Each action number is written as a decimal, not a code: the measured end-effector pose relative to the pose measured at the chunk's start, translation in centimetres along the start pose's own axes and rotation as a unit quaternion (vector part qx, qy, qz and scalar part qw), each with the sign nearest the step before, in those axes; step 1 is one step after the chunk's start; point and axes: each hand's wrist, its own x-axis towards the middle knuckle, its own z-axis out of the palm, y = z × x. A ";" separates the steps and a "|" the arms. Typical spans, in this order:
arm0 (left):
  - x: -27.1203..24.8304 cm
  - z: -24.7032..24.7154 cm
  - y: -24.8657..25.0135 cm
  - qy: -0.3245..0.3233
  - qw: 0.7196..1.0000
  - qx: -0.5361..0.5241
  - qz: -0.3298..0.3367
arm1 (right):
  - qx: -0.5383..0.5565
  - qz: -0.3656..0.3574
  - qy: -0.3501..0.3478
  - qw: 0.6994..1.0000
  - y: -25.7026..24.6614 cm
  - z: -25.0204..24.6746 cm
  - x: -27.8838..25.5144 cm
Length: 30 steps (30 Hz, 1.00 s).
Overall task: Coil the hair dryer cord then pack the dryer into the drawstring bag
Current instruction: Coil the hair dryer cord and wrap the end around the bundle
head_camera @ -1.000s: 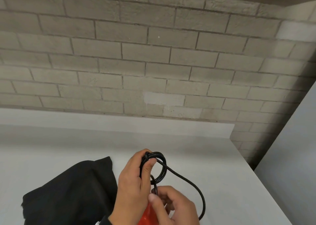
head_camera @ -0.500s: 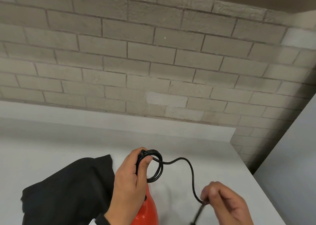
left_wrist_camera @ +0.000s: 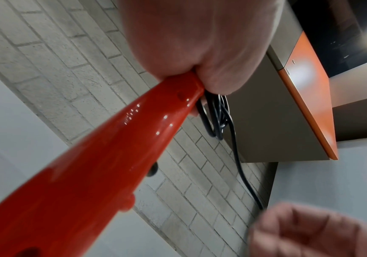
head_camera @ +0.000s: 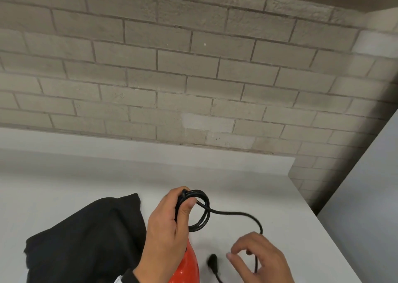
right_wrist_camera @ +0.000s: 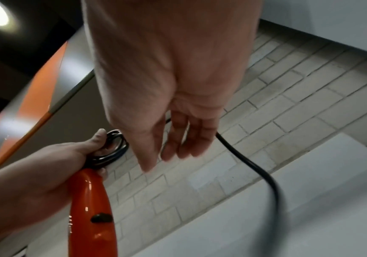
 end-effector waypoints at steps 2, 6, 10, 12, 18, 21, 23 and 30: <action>0.0 0.0 0.2 -0.005 1.000 0.002 0.000 | 0.026 -0.010 0.102 0.994 -2.3 0.0 1.0; 0.0 0.2 0.5 -0.008 1.000 0.007 0.008 | 0.032 -0.015 0.139 0.990 -4.9 0.3 2.5; -0.1 0.2 0.4 -0.011 1.000 0.014 0.005 | 0.058 0.030 -0.023 0.998 -5.3 1.1 2.9; -0.1 0.1 0.4 -0.004 1.000 0.011 0.000 | 0.046 0.012 -0.027 0.999 -5.4 1.7 3.0; -0.3 -0.2 0.3 0.021 1.000 -0.008 -0.014 | -0.070 -0.094 -0.009 0.993 -6.7 0.9 4.2; -0.4 -0.2 0.6 0.018 1.000 -0.003 -0.007 | -0.126 -0.126 -0.033 0.983 -7.1 0.0 4.9; -0.4 -0.2 0.8 0.013 1.000 0.007 0.004 | -0.138 -0.123 -0.054 0.981 -7.3 -0.7 5.1; -0.1 -0.3 0.4 -0.006 0.999 0.011 0.035 | -0.124 -0.110 -0.049 0.985 -8.0 -3.8 6.1</action>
